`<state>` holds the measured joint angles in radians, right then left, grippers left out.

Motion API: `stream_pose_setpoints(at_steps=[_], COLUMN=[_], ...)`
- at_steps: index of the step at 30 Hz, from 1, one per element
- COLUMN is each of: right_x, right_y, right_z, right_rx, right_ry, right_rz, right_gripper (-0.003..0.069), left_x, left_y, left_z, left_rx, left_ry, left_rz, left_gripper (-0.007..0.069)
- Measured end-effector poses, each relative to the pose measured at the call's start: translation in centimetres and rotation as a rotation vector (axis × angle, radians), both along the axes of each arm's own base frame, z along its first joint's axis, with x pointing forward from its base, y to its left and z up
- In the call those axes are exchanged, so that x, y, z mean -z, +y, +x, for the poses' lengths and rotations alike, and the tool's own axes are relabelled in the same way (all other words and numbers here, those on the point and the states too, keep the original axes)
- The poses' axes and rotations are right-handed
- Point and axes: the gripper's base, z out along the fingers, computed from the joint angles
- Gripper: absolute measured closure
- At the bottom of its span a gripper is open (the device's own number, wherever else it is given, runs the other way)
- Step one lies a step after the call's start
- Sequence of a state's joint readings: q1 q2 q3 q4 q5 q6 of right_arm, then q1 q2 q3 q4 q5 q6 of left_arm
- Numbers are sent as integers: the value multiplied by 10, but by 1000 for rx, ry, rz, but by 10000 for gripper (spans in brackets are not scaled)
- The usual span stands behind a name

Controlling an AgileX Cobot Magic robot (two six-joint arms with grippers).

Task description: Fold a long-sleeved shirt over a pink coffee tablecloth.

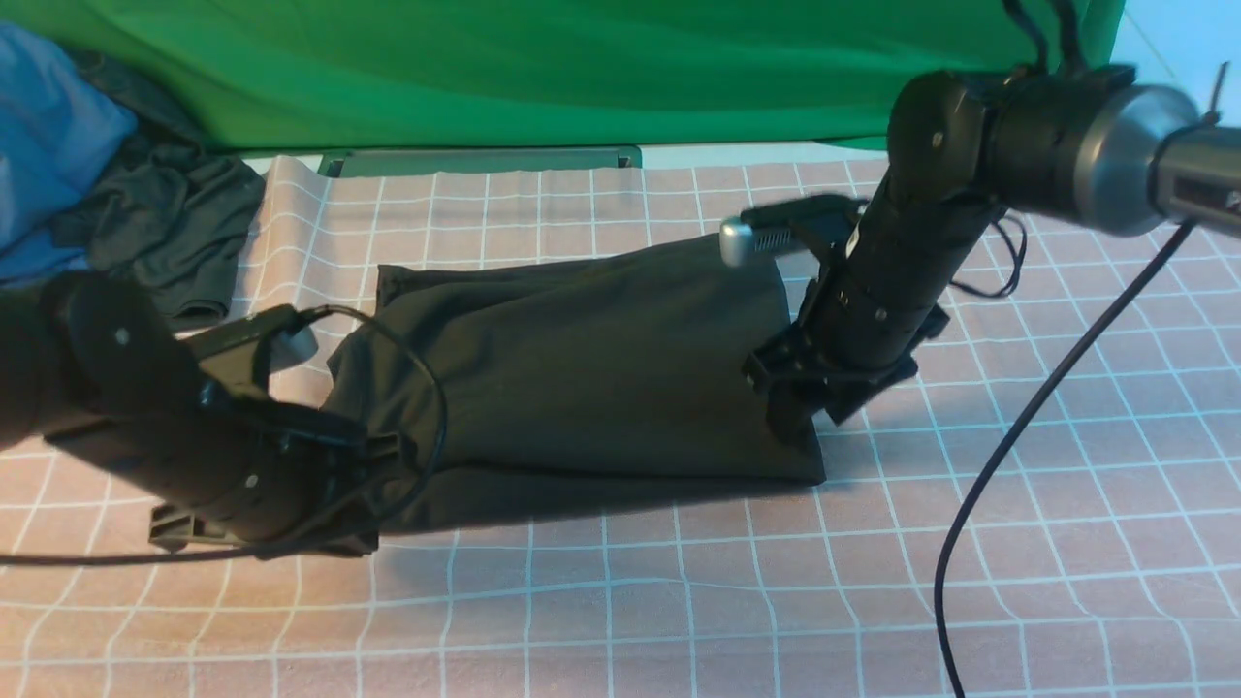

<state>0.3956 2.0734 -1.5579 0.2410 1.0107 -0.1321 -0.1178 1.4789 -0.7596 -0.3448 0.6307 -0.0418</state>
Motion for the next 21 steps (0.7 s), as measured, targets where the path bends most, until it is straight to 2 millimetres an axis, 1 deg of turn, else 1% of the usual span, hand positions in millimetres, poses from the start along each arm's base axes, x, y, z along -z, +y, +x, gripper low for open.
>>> stream_pose_setpoints(at_steps=[2, 3, 5, 6, 7, 9, 10, 11, 12, 13, 16, 19, 20, 21], right_x=[6, 6, 8, 8, 9, 10, 11, 11, 11, 11, 11, 7, 6, 3], right_y=[0, 1, 1, 1, 1, 1, 1, 1, 1, 1, 0, -3, -3, -6], right_z=[-1, -2, -2, -2, -2, -2, -2, -2, -2, -3, -6, -12, -12, -17], right_rx=[-1, -1, 1, 1, 1, -2, -8, -8, -18, -23, -37, -60, -61, -72], right_ry=[34, 40, 53, 54, 56, 58, 58, 58, 60, 63, 100, 143, 145, 156], right_rz=[-5, -4, 0, -1, 1, 1, 0, 0, 0, 0, -10, -37, -37, -57], right_gripper=[214, 217, 255, 265, 319, 404, 459, 470, 553, 571, 574, 574, 574, 574], left_x=[-8, -9, -25, -26, -40, -53, -62, -63, -74, -81, -100, -112, -112, -116], left_y=[0, 1, 1, 1, 0, 0, 0, 0, 0, 1, 2, 2, 2, 3], left_z=[-7, -8, -18, -19, -26, -33, -39, -40, -47, -53, -71, -87, -88, -97], left_rx=[-5, -4, -7, -8, -11, -14, -14, -14, -14, -13, -3, 13, 16, 26], left_ry=[-28, -32, -85, -89, -136, -177, -210, -217, -257, -286, -363, -405, -405, -416], left_rz=[-10, -10, -30, -32, -52, -75, -88, -89, -104, -114, -134, -145, -146, -150], left_gripper=[613, 613, 613, 613, 613, 613, 613, 613, 613, 612, 612, 612, 612, 612])
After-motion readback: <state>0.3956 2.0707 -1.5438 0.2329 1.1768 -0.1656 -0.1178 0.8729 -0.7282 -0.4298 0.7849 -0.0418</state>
